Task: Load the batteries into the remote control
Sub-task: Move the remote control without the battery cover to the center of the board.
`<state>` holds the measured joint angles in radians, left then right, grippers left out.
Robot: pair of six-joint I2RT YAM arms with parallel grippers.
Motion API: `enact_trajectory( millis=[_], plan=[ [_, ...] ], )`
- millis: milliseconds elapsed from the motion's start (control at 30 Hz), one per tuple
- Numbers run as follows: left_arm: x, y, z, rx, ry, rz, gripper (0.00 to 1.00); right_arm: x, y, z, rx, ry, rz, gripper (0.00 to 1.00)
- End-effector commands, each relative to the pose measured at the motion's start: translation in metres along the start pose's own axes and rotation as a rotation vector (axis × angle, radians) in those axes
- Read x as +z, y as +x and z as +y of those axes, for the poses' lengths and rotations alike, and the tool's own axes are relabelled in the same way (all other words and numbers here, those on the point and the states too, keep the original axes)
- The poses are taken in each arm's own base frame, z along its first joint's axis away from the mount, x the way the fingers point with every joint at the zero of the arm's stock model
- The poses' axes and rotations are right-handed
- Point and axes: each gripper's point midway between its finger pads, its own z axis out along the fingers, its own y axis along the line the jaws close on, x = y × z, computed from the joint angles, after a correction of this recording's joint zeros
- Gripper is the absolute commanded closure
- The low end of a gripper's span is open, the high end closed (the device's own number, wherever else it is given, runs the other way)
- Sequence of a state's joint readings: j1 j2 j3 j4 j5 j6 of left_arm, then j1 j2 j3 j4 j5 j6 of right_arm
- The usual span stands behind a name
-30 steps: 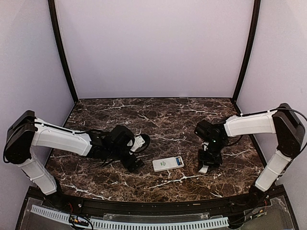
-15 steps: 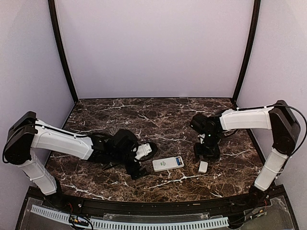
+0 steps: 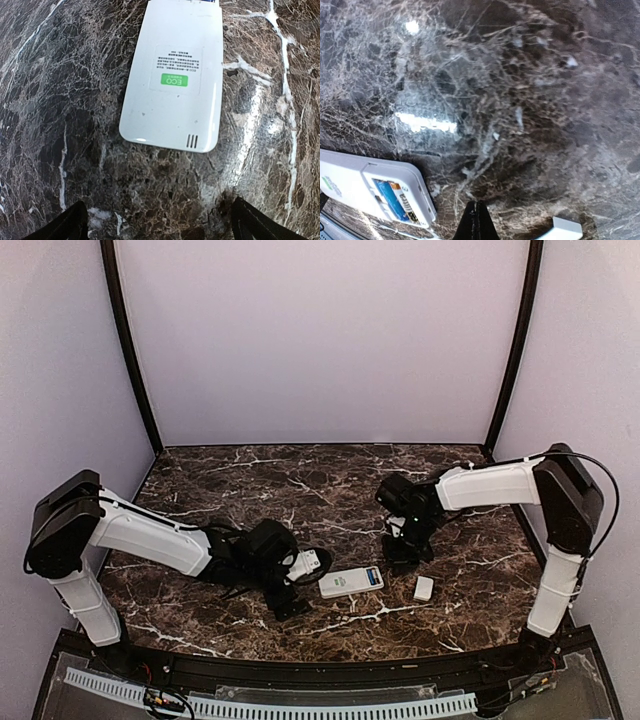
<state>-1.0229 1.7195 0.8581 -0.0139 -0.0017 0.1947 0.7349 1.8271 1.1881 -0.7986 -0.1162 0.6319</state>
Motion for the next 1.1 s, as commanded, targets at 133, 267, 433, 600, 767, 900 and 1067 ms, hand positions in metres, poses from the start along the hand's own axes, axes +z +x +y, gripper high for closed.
enact_trajectory(
  millis=[133,267,433,600,767,900,1067],
  plan=[
    [0.003,0.016,0.008,-0.048,-0.049,0.059,0.01,0.026,0.013,0.037,-0.089,-0.028,0.044,1.00],
    [0.002,0.017,0.009,-0.054,-0.053,0.063,0.01,0.024,0.015,0.059,-0.101,-0.075,0.044,1.00],
    [-0.002,0.015,0.011,-0.062,-0.059,0.052,0.01,0.017,0.012,0.074,-0.112,-0.115,0.033,1.00],
    [-0.008,0.013,0.015,-0.080,-0.067,0.030,0.01,-0.001,0.008,0.081,-0.126,-0.135,0.004,1.00],
    [-0.011,0.012,0.025,-0.106,-0.097,0.020,0.01,-0.034,0.005,0.040,-0.053,0.013,-0.080,0.78],
    [-0.008,0.014,0.033,-0.121,-0.134,0.032,0.01,-0.042,0.019,-0.012,0.074,0.117,-0.084,0.49],
    [-0.006,0.014,0.037,-0.123,-0.155,0.034,0.01,-0.030,0.046,-0.054,0.203,0.131,-0.038,0.40]
  ],
)
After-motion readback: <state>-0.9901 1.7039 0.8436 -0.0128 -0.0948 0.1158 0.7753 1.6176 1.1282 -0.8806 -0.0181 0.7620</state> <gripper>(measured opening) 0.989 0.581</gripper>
